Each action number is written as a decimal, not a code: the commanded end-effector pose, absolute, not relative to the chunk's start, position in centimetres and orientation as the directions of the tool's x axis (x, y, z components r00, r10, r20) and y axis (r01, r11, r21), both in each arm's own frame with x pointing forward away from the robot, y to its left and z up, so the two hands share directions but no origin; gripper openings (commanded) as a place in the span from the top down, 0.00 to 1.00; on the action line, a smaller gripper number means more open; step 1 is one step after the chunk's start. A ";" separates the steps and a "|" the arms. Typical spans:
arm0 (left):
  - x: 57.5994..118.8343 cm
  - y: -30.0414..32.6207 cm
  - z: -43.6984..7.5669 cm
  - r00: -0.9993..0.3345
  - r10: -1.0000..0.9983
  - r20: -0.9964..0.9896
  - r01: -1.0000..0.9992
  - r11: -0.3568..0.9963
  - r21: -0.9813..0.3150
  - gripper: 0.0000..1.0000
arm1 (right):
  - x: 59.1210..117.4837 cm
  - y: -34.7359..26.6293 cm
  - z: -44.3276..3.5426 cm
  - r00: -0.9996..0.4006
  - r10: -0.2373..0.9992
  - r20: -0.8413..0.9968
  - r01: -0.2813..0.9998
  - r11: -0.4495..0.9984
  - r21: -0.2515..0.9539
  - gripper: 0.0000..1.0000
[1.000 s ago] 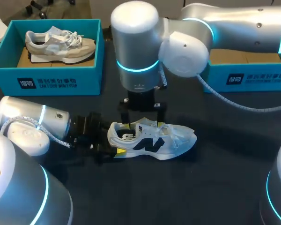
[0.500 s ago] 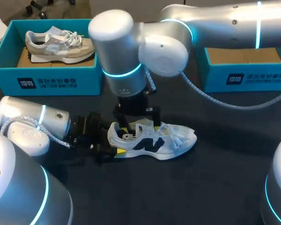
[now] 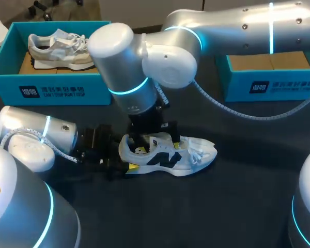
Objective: Take the shoe out of the shoebox, open the shoe tongue, remove and reinsert the insole, then place the shoe into the shoebox
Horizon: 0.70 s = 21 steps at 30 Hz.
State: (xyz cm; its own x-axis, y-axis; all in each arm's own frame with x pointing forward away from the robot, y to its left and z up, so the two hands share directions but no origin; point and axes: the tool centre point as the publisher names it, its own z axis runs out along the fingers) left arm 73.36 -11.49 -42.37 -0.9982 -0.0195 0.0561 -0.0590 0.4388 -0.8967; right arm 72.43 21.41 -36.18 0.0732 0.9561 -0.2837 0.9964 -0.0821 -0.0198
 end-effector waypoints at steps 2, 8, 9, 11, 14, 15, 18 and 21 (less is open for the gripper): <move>73.8 -11.4 -42.9 -0.998 -0.020 0.056 -0.059 0.441 -0.895 1.00 | 72.0 22.0 -36.0 0.078 0.927 -0.368 0.997 -0.081 0.006 0.00; 73.8 -11.4 -42.9 -0.998 -0.020 0.056 -0.059 0.441 -0.895 1.00 | 72.2 21.3 -35.5 0.083 0.913 -0.398 0.996 -0.090 0.000 0.00; 73.8 -11.4 -42.9 -0.998 -0.020 0.056 -0.059 0.441 -0.895 1.00 | 72.2 21.2 -35.4 0.084 0.911 -0.404 0.996 -0.091 0.001 0.00; 73.8 -11.4 -42.9 -0.998 -0.020 0.056 -0.059 0.441 -0.895 1.00 | 72.3 20.9 -35.1 0.086 0.909 -0.407 0.996 -0.094 0.002 0.50; 73.8 -11.4 -42.9 -0.998 -0.020 0.056 -0.059 0.441 -0.895 1.00 | 72.4 20.7 -34.8 0.087 0.907 -0.412 0.995 -0.095 0.000 0.55; 73.8 -11.4 -42.9 -0.998 -0.020 0.056 -0.059 0.441 -0.895 1.00 | 72.4 20.7 -34.7 0.086 0.906 -0.414 0.995 -0.095 -0.001 0.56; 73.8 -11.4 -42.9 -0.998 -0.020 0.056 -0.059 0.441 -0.895 1.00 | 72.4 20.6 -34.2 0.090 0.902 -0.422 0.995 -0.099 -0.001 0.60; 73.8 -11.4 -42.9 -0.998 -0.020 0.056 -0.059 0.441 -0.895 1.00 | 72.4 20.4 -33.8 0.097 0.899 -0.427 0.994 -0.108 -0.001 0.65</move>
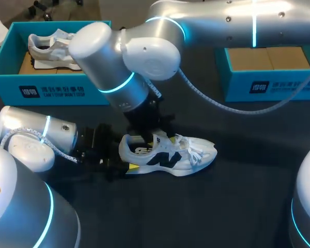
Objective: Take the shoe out of the shoebox, open the shoe tongue, remove and reinsert the insole, then place the shoe into the shoebox
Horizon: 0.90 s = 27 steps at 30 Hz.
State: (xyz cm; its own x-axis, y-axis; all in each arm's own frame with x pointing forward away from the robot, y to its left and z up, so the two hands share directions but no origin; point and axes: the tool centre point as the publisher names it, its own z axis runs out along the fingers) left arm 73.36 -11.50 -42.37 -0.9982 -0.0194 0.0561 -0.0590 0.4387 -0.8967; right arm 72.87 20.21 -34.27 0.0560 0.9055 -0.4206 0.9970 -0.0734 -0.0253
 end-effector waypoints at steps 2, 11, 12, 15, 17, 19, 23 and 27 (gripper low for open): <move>73.8 -11.4 -42.9 -0.998 -0.020 0.056 -0.059 0.441 -0.895 1.00 | 72.2 20.2 -33.5 0.105 0.898 -0.427 0.993 -0.115 0.002 0.71; 73.8 -11.4 -42.9 -0.998 -0.020 0.056 -0.059 0.441 -0.895 1.00 | 71.7 18.7 -32.9 0.150 0.896 -0.418 0.988 -0.156 0.020 0.86; 73.8 -11.4 -42.9 -0.998 -0.020 0.056 -0.059 0.441 -0.895 1.00 | 71.7 18.5 -32.8 0.152 0.896 -0.417 0.987 -0.158 0.022 0.89; 73.8 -11.4 -42.9 -0.998 -0.020 0.056 -0.059 0.441 -0.895 1.00 | 71.6 17.8 -32.5 0.164 0.893 -0.419 0.985 -0.168 0.028 1.00; 73.8 -11.4 -42.9 -0.998 -0.020 0.056 -0.059 0.441 -0.895 1.00 | 71.5 17.3 -32.3 0.173 0.888 -0.425 0.984 -0.177 0.031 1.00; 73.8 -11.4 -42.9 -0.998 -0.020 0.056 -0.059 0.441 -0.895 1.00 | 71.5 16.6 -32.1 0.184 0.884 -0.429 0.982 -0.187 0.035 1.00; 73.8 -11.4 -42.9 -0.998 -0.020 0.056 -0.059 0.441 -0.895 1.00 | 71.5 15.0 -31.8 0.197 0.881 -0.429 0.979 -0.199 0.041 1.00; 73.8 -11.4 -42.9 -0.998 -0.020 0.056 -0.059 0.441 -0.895 1.00 | 71.5 13.5 -31.8 0.208 0.877 -0.433 0.977 -0.212 0.040 1.00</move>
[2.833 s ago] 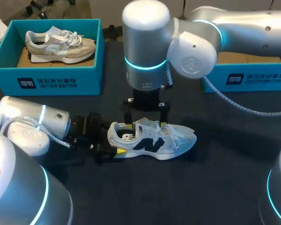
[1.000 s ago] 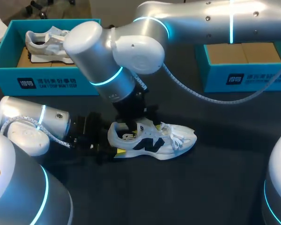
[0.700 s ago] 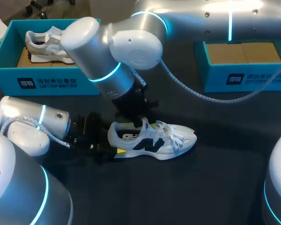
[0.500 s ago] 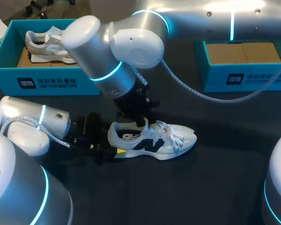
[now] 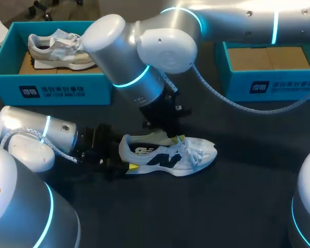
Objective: Take the shoe out of the shoebox, open the shoe tongue, remove and reinsert the insole, then place the shoe into the shoebox
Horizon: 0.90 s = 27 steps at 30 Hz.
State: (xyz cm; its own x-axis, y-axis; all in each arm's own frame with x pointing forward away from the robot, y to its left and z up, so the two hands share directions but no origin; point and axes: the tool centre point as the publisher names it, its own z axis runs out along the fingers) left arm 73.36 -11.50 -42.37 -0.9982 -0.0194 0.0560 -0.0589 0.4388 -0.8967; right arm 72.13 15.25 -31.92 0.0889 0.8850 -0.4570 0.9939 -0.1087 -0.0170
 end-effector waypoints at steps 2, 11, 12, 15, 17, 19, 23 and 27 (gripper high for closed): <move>73.8 -11.4 -42.9 -0.998 -0.020 0.056 -0.059 0.441 -0.895 1.00 | 71.6 12.9 -31.8 0.211 0.877 -0.432 0.976 -0.216 0.038 1.00; 73.8 -11.4 -42.9 -0.998 -0.020 0.056 -0.059 0.441 -0.895 1.00 | 71.8 9.5 -32.9 0.218 0.875 -0.433 0.972 -0.235 0.014 1.00; 73.8 -11.4 -42.9 -0.998 -0.020 0.056 -0.059 0.441 -0.895 1.00 | 71.8 9.4 -33.2 0.217 0.875 -0.432 0.972 -0.235 0.013 1.00; 73.8 -11.4 -42.9 -0.998 -0.020 0.056 -0.059 0.441 -0.895 1.00 | 71.9 8.7 -34.2 0.214 0.883 -0.418 0.973 -0.232 0.008 1.00; 73.8 -11.4 -42.9 -0.998 -0.020 0.056 -0.059 0.441 -0.895 1.00 | 72.0 8.2 -35.0 0.213 0.887 -0.409 0.973 -0.232 0.004 1.00; 73.8 -11.4 -42.9 -0.998 -0.020 0.056 -0.059 0.441 -0.895 1.00 | 72.0 7.8 -35.7 0.213 0.890 -0.404 0.973 -0.231 0.003 1.00; 73.8 -11.4 -42.9 -0.998 -0.020 0.056 -0.059 0.441 -0.895 1.00 | 72.0 7.2 -36.9 0.209 0.897 -0.388 0.973 -0.230 -0.007 1.00; 73.8 -11.4 -42.9 -0.998 -0.020 0.056 -0.059 0.441 -0.895 1.00 | 72.1 6.9 -37.7 0.208 0.902 -0.379 0.973 -0.230 -0.013 0.78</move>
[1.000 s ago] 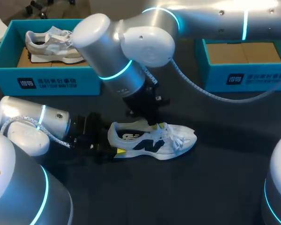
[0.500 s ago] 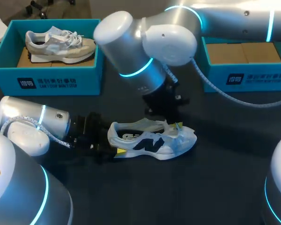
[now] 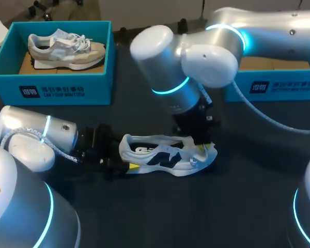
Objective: Take the shoe out of the shoebox, open the shoe tongue, remove and reinsert the insole, then place the shoe into the shoebox
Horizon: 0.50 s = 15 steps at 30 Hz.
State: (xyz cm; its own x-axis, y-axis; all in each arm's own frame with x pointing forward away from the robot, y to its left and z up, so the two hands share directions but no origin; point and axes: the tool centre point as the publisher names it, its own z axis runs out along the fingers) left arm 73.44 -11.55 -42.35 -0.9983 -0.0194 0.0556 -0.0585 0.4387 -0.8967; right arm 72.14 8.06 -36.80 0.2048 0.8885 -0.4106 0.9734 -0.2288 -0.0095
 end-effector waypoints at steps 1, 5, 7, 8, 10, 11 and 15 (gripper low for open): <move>73.8 -11.4 -42.9 -0.998 -0.020 0.056 -0.059 0.441 -0.895 1.00 | 72.2 6.9 -37.8 0.209 0.902 -0.377 0.973 -0.231 -0.014 0.72; 73.8 -11.4 -42.9 -0.998 -0.020 0.056 -0.059 0.441 -0.895 1.00 | 72.4 6.9 -38.0 0.209 0.905 -0.370 0.973 -0.231 -0.016 0.54; 73.8 -11.4 -42.9 -0.998 -0.020 0.056 -0.059 0.441 -0.895 1.00 | 72.5 7.1 -37.9 0.208 0.906 -0.368 0.973 -0.229 -0.014 0.51; 73.8 -11.4 -42.9 -0.998 -0.020 0.056 -0.059 0.441 -0.895 1.00 | 72.6 7.3 -37.7 0.207 0.906 -0.368 0.974 -0.228 -0.013 0.48; 73.8 -11.4 -42.9 -0.998 -0.020 0.056 -0.059 0.441 -0.895 1.00 | 72.7 7.6 -37.3 0.204 0.906 -0.371 0.975 -0.223 -0.007 0.42; 73.8 -11.4 -42.9 -0.998 -0.020 0.056 -0.059 0.441 -0.895 1.00 | 72.8 7.7 -37.1 0.203 0.906 -0.372 0.975 -0.221 -0.005 0.40; 73.8 -11.4 -42.9 -0.998 -0.020 0.056 -0.059 0.441 -0.895 1.00 | 73.0 8.3 -36.2 0.201 0.902 -0.382 0.977 -0.213 0.011 0.32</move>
